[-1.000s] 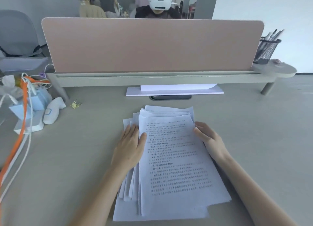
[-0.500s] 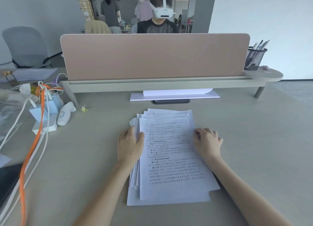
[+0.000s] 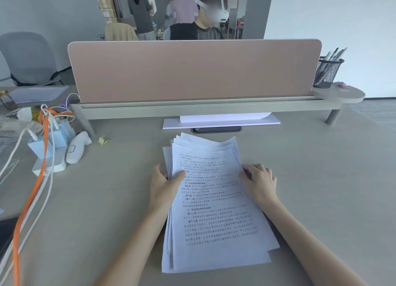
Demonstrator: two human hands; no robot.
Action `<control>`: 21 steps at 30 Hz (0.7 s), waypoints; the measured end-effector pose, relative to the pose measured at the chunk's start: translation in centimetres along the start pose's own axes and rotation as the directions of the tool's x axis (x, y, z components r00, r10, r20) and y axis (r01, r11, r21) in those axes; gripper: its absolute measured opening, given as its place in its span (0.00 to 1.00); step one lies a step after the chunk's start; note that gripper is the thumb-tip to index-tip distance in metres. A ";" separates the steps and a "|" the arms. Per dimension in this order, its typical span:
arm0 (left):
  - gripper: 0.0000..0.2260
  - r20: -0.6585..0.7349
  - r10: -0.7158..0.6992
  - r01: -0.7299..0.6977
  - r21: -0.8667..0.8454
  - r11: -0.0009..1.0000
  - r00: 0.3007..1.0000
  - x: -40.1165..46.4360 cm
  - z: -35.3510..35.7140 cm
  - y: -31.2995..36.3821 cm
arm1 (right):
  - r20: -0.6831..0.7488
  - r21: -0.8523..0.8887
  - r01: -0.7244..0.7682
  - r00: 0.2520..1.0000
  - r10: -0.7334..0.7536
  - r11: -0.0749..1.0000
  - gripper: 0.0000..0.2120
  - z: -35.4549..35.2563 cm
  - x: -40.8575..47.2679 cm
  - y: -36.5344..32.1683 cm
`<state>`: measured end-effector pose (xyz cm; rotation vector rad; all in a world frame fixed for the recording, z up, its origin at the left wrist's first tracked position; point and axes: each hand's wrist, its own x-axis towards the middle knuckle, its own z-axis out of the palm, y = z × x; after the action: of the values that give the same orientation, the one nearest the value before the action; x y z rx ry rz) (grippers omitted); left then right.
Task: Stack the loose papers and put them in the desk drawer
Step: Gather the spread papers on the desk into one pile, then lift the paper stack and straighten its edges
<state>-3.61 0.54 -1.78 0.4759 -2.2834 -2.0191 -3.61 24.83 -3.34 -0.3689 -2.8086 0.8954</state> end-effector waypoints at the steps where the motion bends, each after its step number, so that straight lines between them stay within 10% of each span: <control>1: 0.24 0.020 -0.007 0.007 -0.001 1.000 1.000 0.1 -0.2 0.0 | 0.013 0.047 0.017 1.000 -0.017 0.999 0.15 0.0 0.0 -0.1; 8: 0.15 0.342 -0.057 0.136 -0.210 0.968 0.938 0.6 -0.1 0.4 | 0.027 0.162 0.092 0.995 -0.097 0.982 0.12 -0.3 -0.7 -0.9; 16: 0.20 0.369 0.034 0.096 -0.328 0.940 0.929 -0.2 -0.9 1.0 | 0.037 0.243 0.062 0.997 -0.073 0.968 0.10 -0.9 -0.7 -0.6; 21: 0.17 0.418 0.004 0.158 -0.352 0.923 0.908 -0.9 -1.2 2.2 | 0.270 0.723 -0.205 0.963 0.003 0.660 0.12 -3.8 -1.0 -1.3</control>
<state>-2.86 -0.18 0.66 0.1180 -1.9912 -2.7441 -2.02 25.61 0.37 -0.2969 -2.3053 2.1318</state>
